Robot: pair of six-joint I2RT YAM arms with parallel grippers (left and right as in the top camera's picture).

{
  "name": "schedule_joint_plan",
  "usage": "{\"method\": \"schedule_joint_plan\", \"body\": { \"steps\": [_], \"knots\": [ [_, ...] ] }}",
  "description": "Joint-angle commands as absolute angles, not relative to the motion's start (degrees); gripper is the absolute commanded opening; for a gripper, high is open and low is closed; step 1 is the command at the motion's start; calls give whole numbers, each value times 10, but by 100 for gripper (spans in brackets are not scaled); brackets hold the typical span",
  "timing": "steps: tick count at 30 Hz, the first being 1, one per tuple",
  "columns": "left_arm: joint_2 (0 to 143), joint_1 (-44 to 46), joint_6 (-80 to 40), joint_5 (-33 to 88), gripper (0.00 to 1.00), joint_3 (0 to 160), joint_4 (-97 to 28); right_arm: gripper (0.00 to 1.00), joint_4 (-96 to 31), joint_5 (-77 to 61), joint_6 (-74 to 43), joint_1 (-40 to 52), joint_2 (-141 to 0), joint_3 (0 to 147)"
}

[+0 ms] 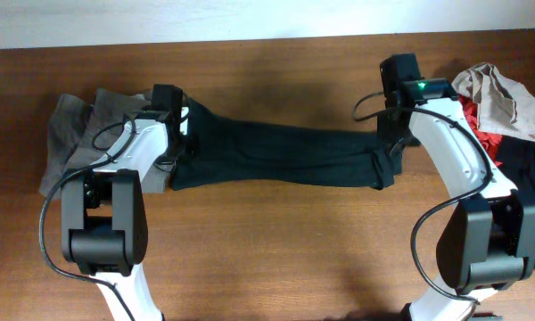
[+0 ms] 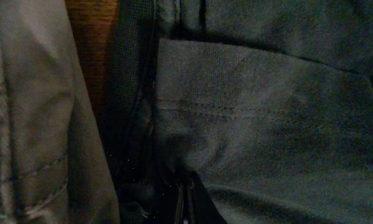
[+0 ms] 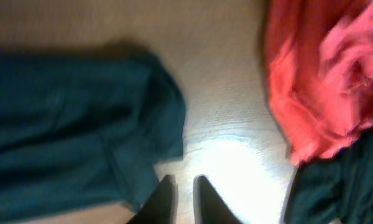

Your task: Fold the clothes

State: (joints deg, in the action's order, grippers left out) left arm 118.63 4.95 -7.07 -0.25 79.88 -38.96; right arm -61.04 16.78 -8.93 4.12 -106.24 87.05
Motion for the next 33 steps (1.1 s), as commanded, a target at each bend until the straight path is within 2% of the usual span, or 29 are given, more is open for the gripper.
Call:
{"method": "schedule_joint_plan", "body": {
  "steps": [1,2,4,9,18,23,25,33],
  "knots": [
    [1242,40,-59,-39,4,767,-406,41,-618,55,-84,41,-1063,840],
    [1242,40,-59,-39,4,767,-406,47,-618,39,-84,41,-1063,825],
    [1242,40,-59,-39,4,767,-406,50,-608,20,-86,41,-1063,787],
    [1242,40,-59,-39,4,767,-406,52,-552,14,-102,40,-1063,695],
    [1242,40,-59,-39,4,767,-406,54,-431,27,-149,40,-1063,621],
    [1242,40,-59,-39,4,767,-408,40,-418,93,-179,40,-1063,596],
    [1242,40,-59,-39,4,767,-408,26,-419,130,-181,40,-1063,593],
    [1242,40,-59,-38,4,767,-408,4,-459,236,-179,40,-1062,638]
  ]
}}
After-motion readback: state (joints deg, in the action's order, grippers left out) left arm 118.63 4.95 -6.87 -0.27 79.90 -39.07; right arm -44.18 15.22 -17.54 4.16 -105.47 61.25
